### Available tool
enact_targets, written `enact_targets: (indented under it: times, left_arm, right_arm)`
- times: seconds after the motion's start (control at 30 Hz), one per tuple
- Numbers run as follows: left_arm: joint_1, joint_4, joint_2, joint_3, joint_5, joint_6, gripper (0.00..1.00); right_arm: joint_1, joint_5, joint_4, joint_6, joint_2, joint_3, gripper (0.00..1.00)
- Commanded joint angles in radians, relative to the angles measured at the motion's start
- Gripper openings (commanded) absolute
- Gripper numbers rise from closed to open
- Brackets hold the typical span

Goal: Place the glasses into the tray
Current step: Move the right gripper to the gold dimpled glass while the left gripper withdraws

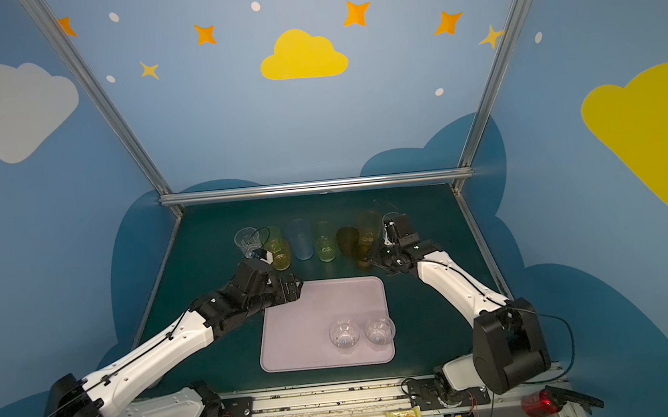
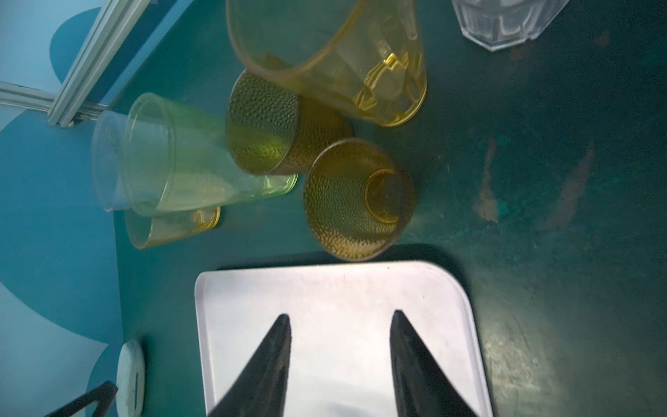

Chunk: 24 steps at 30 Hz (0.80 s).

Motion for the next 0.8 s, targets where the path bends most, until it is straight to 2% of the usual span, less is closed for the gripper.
enact_targets:
  times: [0.0, 0.17, 0.43, 0.77]
  left_arm:
    - [0.01, 0.021, -0.008, -0.014, 0.006, 0.022, 1.0]
    - [0.018, 0.027, 0.0, -0.019, 0.019, 0.022, 1.0]
    - [0.026, 0.047, -0.009, -0.031, 0.016, 0.022, 1.0]
    - [0.031, 0.044, 0.001, -0.036, 0.03, 0.011, 1.0]
  right_arm:
    - [-0.006, 0.029, -0.032, -0.014, 0.059, 0.048, 0.44]
    - [-0.006, 0.023, -0.039, -0.016, 0.131, 0.091, 0.42]
    - [-0.006, 0.104, -0.08, -0.03, 0.171, 0.125, 0.41]
    - [-0.007, 0.097, -0.048, -0.03, 0.215, 0.134, 0.31]
